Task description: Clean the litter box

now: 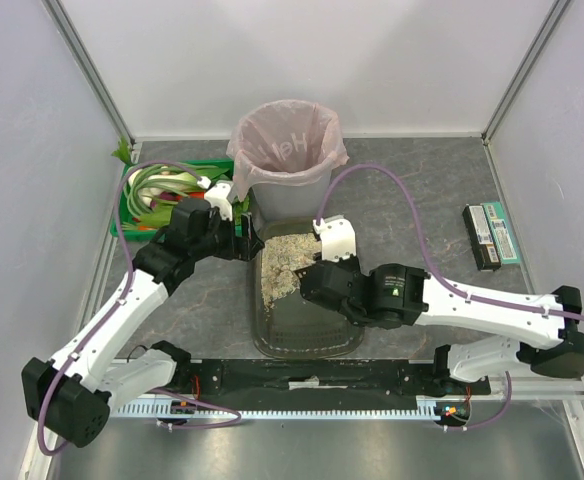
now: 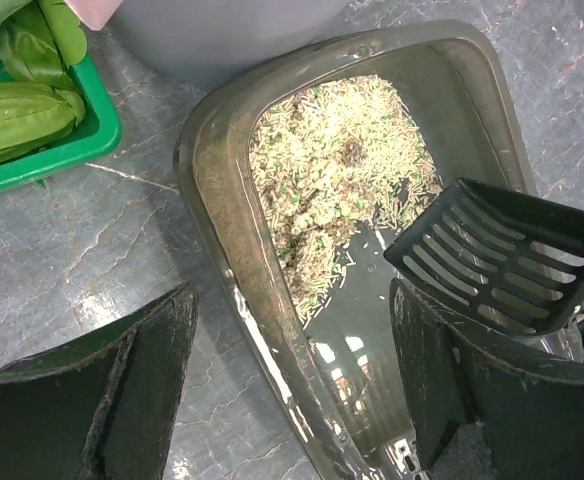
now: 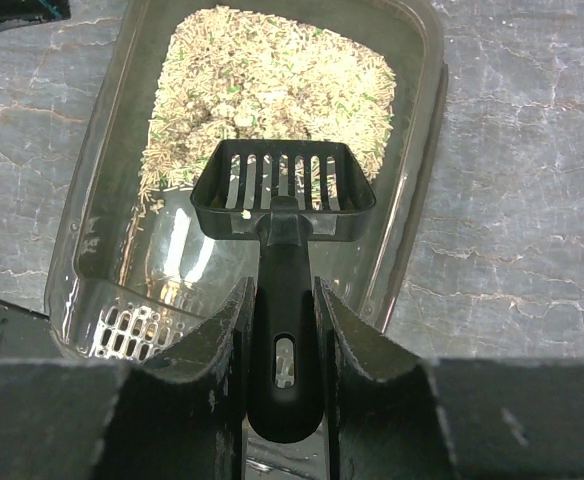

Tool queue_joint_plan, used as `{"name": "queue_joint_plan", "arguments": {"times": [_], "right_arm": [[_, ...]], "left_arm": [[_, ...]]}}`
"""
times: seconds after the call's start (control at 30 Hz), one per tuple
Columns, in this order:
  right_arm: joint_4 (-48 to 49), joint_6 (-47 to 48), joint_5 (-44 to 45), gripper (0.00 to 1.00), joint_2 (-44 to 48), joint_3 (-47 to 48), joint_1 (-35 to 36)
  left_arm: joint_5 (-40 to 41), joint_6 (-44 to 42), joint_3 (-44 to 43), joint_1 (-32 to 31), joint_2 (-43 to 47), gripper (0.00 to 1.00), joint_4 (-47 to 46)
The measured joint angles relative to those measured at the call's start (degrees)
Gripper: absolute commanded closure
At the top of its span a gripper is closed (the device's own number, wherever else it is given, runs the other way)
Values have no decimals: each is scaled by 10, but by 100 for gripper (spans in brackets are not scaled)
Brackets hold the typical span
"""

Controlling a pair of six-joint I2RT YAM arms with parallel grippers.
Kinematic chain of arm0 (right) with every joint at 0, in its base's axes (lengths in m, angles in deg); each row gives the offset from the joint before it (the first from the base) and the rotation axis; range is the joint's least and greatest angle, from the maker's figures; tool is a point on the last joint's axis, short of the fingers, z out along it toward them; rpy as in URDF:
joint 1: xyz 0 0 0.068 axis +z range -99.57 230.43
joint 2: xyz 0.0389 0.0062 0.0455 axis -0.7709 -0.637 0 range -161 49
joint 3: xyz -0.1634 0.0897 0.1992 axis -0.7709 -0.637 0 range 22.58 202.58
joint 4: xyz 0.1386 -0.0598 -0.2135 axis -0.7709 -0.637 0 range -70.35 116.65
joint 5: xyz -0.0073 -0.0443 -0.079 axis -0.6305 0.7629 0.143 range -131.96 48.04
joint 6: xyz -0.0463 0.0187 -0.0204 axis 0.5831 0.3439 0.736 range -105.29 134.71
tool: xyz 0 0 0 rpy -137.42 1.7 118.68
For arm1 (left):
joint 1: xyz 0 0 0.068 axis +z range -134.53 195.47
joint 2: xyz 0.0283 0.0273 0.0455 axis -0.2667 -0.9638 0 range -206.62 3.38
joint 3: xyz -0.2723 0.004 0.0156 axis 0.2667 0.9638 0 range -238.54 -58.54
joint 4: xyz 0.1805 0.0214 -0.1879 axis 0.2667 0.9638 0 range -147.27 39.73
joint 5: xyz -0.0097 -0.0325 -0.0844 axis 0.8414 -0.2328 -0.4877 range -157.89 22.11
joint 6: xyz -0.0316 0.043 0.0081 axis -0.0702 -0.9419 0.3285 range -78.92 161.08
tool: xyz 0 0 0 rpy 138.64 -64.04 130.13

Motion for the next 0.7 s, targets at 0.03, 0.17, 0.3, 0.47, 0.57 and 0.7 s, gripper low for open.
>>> {"name": "queue_joint_plan", "arguments": {"times": [0.03,0.17,0.3,0.47,0.57,0.7], "right_arm": [[-1,-1,-2,100,-3,1,-1],[-14,-4,-7,100,-17,13,-1],[-27,-12,-13,100,-20,27,-1],[-31,-17,-21,100,-48,40,-1],[-27,-17,-33,100,-68,41,-1],[-3,-16,-45,100,-70,30,-1]], "left_arm": [[0,0,-1,0,0,18,0],[0,0,-1,0,-6,26,5],[0,0,-17,-10,-34,27,20],[18,-4,-57,-48,-81,26,31],[34,-9,-63,-64,-101,26,36],[44,-14,-63,-66,-121,32,43]]}}
